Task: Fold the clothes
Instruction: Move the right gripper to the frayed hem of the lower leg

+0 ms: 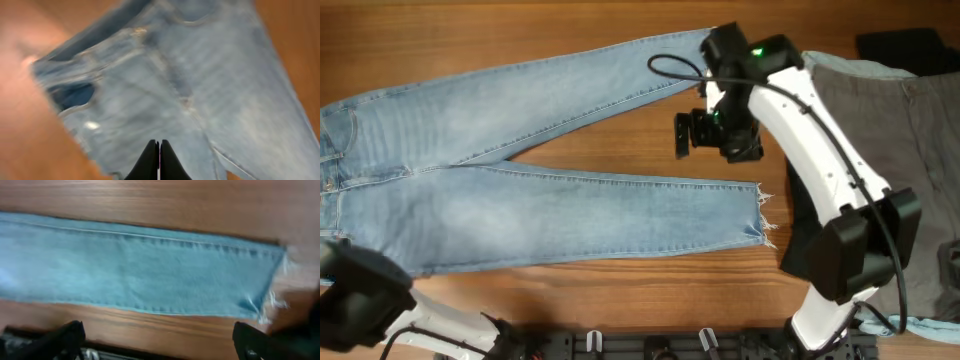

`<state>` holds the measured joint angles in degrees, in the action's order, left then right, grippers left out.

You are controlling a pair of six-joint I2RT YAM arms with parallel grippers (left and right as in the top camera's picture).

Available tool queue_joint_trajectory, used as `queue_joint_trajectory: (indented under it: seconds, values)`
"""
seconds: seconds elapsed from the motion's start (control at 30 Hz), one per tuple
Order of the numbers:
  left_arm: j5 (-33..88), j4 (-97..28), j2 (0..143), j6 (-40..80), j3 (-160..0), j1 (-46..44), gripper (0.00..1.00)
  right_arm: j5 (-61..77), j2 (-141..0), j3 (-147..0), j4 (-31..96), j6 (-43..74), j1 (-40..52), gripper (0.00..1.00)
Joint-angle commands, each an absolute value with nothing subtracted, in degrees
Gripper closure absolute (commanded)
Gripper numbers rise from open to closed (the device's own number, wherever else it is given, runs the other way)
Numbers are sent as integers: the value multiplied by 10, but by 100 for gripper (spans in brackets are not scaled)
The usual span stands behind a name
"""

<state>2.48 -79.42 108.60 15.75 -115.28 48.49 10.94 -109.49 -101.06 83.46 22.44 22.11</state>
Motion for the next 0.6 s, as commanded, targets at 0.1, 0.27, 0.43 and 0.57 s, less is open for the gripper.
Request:
queue_joint_trajectory:
  seconds: [0.1,0.27,0.43,0.57]
  values:
    - [10,-810,1087,185,-1151,596,95,143,-1095,-808,812,347,237,0]
    - [-7,-775,1088,185,-1106,630,92,247,-1095,-650,718,391,234,0]
    - [-48,-707,1088,185,-1017,630,87,251,-1095,-579,652,456,216,2]
    - [-63,-668,1088,183,-975,630,87,244,-1095,-573,583,465,197,6]
